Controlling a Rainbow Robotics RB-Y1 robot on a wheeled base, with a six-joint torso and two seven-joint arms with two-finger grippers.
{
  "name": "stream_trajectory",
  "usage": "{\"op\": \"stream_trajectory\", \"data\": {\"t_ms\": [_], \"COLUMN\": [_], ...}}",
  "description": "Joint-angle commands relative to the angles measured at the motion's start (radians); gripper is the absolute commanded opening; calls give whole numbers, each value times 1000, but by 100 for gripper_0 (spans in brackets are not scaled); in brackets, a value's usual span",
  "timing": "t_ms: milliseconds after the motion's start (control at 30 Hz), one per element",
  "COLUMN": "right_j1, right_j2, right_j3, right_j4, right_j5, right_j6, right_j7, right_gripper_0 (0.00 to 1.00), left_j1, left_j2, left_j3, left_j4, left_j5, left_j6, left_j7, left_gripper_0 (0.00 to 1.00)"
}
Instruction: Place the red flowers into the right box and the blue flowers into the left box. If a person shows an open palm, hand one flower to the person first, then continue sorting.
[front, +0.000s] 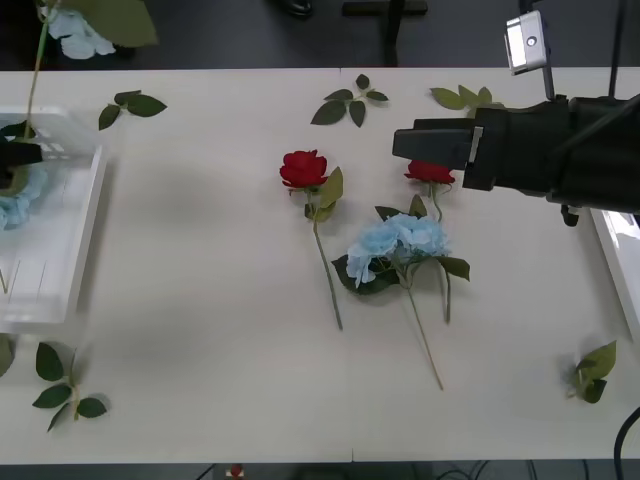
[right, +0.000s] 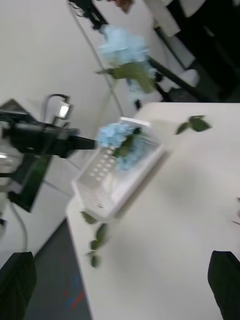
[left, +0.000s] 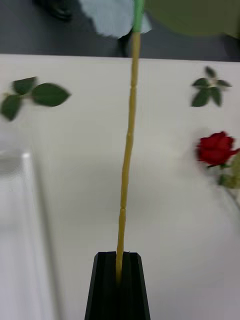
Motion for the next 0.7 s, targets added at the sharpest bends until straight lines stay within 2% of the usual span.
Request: {"op": "stream_trajectory", "data": {"t_ms": [33,133,367,467,700], "right_j1": [0,-14,-61,-101,-195], "right_j2": [-74,-100,-123,-123,-125], "right_j3": [-3,-3,0,14,108], "right_j4": [-35,-34,17,72,204], "right_j5": [136,282,535,650,856], "right_j6": [2,60,227,301,370], "right_j7": [-103,-203,-347,-390,-490], "right_gripper_0": [100,100,100,100,100], "left_j1": [-29,-18,65,111,198], "left_j2": [66,87,135,139,127], "left_j3": [41,85,134,133,56], "left_j4": [-30,-28,-11,30,150], "left_j5": [-178,-322,-431,-440,-439], "left_j6": [70,116,115,40,-192], "left_j7": [53,53,53,47,33], "left_gripper_0": [0,0,0,0,0]}}
